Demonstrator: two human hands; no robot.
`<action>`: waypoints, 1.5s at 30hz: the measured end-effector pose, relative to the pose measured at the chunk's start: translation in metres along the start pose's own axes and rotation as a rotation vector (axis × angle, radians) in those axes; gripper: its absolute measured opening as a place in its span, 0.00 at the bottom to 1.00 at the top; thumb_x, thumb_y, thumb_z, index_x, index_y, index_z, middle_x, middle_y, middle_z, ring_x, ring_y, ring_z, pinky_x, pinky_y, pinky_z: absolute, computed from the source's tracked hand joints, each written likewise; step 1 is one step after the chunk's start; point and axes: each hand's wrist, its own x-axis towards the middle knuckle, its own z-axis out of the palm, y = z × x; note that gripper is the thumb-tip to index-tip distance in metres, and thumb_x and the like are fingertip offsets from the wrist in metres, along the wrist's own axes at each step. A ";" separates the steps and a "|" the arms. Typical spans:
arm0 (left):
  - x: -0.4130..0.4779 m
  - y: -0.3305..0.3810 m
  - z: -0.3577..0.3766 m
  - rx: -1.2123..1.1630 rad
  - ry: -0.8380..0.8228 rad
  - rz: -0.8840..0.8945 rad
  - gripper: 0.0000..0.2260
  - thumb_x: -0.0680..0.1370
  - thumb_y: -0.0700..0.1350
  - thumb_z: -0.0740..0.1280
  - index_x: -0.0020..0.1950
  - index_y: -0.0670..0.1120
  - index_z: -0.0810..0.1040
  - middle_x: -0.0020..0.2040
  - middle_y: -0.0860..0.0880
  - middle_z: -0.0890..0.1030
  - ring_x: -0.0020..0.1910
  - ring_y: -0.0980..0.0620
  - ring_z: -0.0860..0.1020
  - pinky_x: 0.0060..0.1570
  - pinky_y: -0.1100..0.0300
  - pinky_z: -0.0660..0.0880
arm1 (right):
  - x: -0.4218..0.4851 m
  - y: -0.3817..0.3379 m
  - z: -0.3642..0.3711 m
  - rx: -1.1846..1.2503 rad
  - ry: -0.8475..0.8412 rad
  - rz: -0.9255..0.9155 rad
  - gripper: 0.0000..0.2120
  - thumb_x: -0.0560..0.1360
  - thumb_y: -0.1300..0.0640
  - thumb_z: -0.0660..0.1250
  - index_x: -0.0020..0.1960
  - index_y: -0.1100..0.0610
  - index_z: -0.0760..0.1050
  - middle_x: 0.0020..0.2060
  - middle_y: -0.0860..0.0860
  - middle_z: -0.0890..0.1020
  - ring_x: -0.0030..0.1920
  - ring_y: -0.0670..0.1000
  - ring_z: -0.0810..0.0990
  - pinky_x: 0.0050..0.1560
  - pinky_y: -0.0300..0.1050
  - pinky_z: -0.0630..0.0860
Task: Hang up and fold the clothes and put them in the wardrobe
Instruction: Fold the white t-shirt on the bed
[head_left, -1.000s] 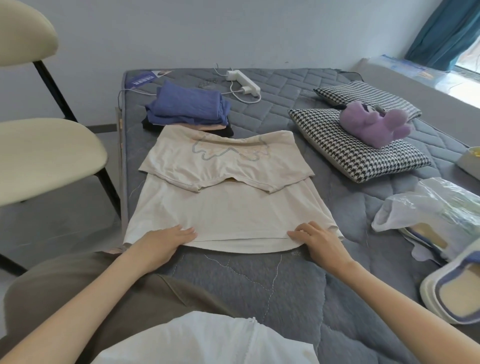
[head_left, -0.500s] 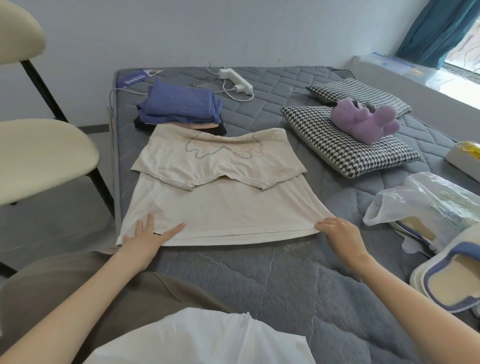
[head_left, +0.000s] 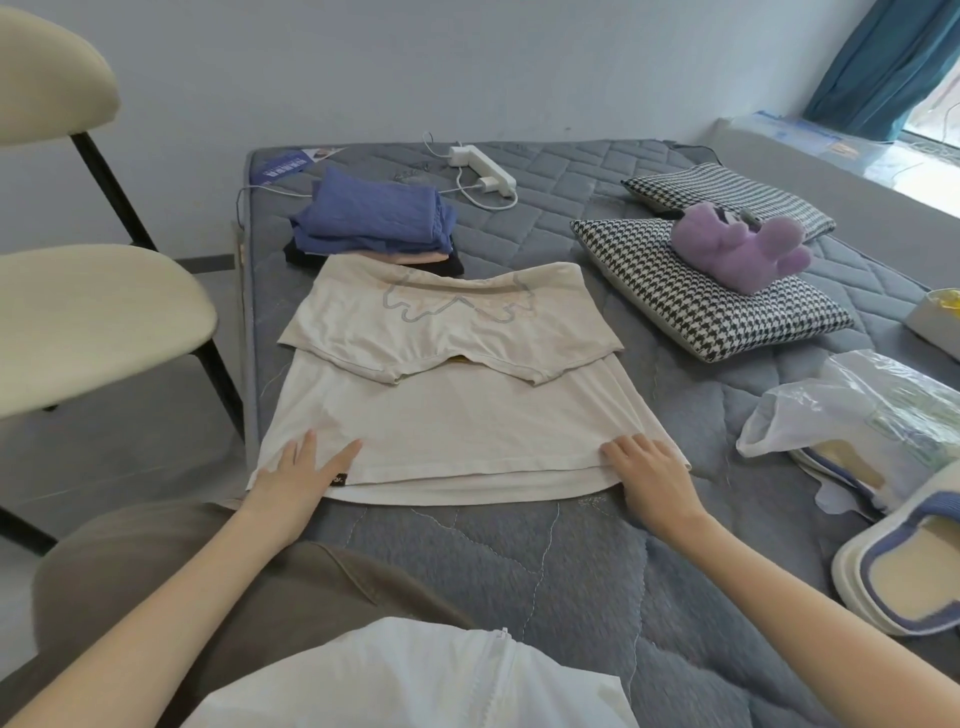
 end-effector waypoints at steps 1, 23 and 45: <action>0.002 -0.004 0.002 -0.020 0.023 -0.001 0.42 0.76 0.28 0.56 0.77 0.56 0.34 0.78 0.39 0.44 0.76 0.41 0.52 0.66 0.52 0.68 | -0.001 0.001 0.002 0.030 0.020 0.009 0.18 0.73 0.65 0.62 0.61 0.54 0.74 0.56 0.49 0.78 0.57 0.53 0.75 0.57 0.46 0.69; 0.114 -0.067 -0.134 -0.155 0.544 -0.265 0.12 0.80 0.38 0.55 0.55 0.47 0.77 0.47 0.45 0.82 0.51 0.43 0.76 0.48 0.52 0.63 | 0.167 0.040 -0.076 0.177 0.300 0.295 0.09 0.75 0.68 0.57 0.51 0.60 0.73 0.46 0.56 0.79 0.51 0.58 0.72 0.42 0.50 0.61; 0.295 -0.094 -0.178 -0.185 0.399 -0.302 0.16 0.76 0.36 0.56 0.55 0.51 0.77 0.52 0.49 0.82 0.54 0.46 0.75 0.49 0.54 0.61 | 0.332 0.066 -0.054 0.024 0.132 0.382 0.14 0.75 0.64 0.58 0.49 0.47 0.74 0.43 0.44 0.80 0.53 0.52 0.71 0.59 0.54 0.56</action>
